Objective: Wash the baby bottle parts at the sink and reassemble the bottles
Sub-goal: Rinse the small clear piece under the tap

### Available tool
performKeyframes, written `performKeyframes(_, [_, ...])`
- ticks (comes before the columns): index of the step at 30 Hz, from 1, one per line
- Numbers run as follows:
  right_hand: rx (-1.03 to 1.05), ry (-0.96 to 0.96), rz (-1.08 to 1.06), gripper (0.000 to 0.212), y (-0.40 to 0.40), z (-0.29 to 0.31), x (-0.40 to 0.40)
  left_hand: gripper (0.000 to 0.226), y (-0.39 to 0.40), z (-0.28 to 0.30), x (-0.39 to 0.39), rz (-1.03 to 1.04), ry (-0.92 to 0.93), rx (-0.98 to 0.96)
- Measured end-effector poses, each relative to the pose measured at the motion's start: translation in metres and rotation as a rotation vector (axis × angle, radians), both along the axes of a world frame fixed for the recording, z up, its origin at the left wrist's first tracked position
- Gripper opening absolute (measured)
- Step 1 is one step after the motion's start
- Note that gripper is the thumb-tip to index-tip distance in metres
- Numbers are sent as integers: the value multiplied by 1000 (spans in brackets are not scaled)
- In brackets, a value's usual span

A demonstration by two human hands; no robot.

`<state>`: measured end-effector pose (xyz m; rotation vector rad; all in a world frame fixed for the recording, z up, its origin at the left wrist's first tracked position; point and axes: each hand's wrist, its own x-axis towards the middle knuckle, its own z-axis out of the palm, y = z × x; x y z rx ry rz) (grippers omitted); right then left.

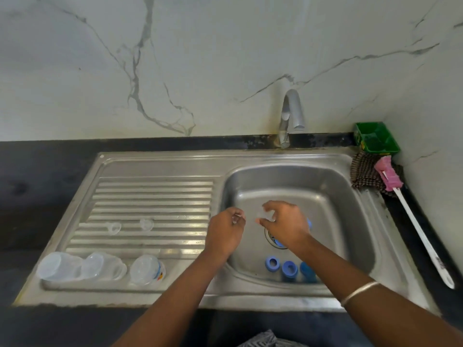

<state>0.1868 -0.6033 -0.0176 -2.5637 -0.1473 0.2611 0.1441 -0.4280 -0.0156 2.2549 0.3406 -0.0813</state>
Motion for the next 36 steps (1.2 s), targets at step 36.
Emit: performKeyframes(36, [-102, 54, 786, 57, 217, 7, 30, 35, 56, -50, -33, -55, -93, -75])
